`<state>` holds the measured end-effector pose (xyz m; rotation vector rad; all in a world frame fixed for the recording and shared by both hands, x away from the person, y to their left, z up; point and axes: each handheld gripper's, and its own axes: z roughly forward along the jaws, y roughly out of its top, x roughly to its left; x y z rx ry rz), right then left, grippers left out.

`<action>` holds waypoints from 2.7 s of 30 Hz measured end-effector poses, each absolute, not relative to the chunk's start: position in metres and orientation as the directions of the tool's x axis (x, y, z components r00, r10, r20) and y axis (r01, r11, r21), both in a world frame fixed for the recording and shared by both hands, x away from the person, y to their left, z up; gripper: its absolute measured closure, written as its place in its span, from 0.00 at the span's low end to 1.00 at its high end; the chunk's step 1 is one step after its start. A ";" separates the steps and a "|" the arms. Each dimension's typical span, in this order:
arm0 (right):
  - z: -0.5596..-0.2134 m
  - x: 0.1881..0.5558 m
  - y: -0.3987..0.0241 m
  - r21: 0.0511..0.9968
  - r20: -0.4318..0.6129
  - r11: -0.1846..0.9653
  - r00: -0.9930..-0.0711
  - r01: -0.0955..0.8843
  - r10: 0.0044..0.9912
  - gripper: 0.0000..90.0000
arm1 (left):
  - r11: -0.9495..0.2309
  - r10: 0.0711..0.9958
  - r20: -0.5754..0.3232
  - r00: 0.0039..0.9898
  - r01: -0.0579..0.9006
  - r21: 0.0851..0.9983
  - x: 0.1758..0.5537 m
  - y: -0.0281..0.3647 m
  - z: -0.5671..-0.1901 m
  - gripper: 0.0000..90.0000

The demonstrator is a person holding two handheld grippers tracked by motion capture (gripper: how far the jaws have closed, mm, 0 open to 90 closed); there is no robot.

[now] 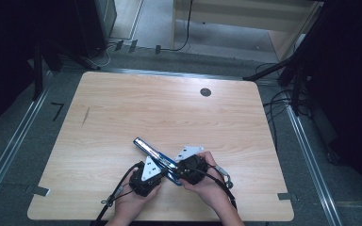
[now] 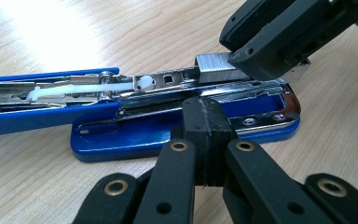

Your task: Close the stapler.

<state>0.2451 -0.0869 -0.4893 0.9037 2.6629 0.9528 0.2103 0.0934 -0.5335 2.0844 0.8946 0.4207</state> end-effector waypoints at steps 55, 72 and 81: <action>-0.486 0.245 -0.093 0.618 0.078 0.595 -0.793 0.514 0.604 0.89 | -0.421 0.720 -0.011 0.694 0.450 0.788 0.210 0.093 -0.534 1.00; -0.486 0.245 -0.091 0.616 0.062 0.613 -0.806 0.495 0.588 0.82 | -0.421 0.720 -0.012 0.694 0.450 0.788 0.210 0.093 -0.534 1.00; -0.490 0.253 -0.085 0.670 0.087 0.544 -0.781 0.506 0.619 1.00 | -0.424 0.720 -0.008 0.694 0.449 0.787 0.210 0.093 -0.533 1.00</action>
